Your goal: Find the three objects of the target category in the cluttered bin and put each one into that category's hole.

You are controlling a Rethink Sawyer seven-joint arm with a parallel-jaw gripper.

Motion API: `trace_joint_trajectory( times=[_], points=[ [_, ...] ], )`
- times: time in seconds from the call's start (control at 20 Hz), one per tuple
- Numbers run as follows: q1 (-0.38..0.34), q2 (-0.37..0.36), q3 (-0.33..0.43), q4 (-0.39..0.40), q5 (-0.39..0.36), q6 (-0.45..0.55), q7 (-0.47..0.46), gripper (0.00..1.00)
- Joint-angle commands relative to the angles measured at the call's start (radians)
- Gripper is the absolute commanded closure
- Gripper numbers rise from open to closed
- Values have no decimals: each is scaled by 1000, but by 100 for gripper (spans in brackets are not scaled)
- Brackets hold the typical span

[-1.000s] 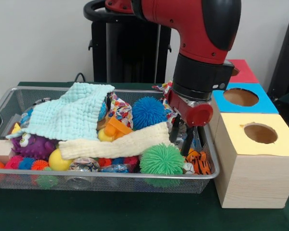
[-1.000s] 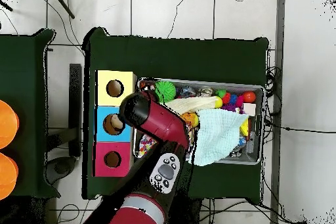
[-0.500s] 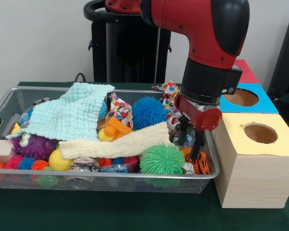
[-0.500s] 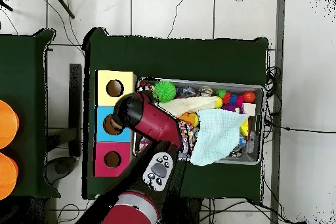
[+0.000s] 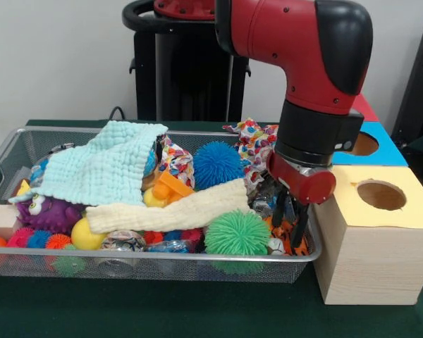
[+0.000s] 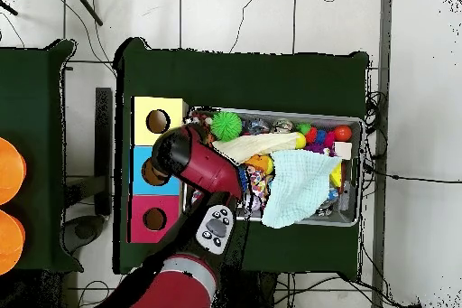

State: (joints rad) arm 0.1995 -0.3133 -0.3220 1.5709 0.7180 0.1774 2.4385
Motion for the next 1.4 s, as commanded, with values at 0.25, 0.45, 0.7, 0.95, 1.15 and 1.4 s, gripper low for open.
trace_joint_trajectory(
  times=[0.25,0.45,0.7,0.95,1.15,1.4],
  points=[
    [-108,101,272,7,20,-194,223,0],
    [-122,115,293,1,12,-222,219,0],
    [-134,127,309,-1,1,-242,217,0],
    [-142,129,319,3,-7,-256,218,0],
    [-104,146,264,-24,6,-216,183,100],
    [-109,142,265,-26,-6,-238,182,100]
  ],
)
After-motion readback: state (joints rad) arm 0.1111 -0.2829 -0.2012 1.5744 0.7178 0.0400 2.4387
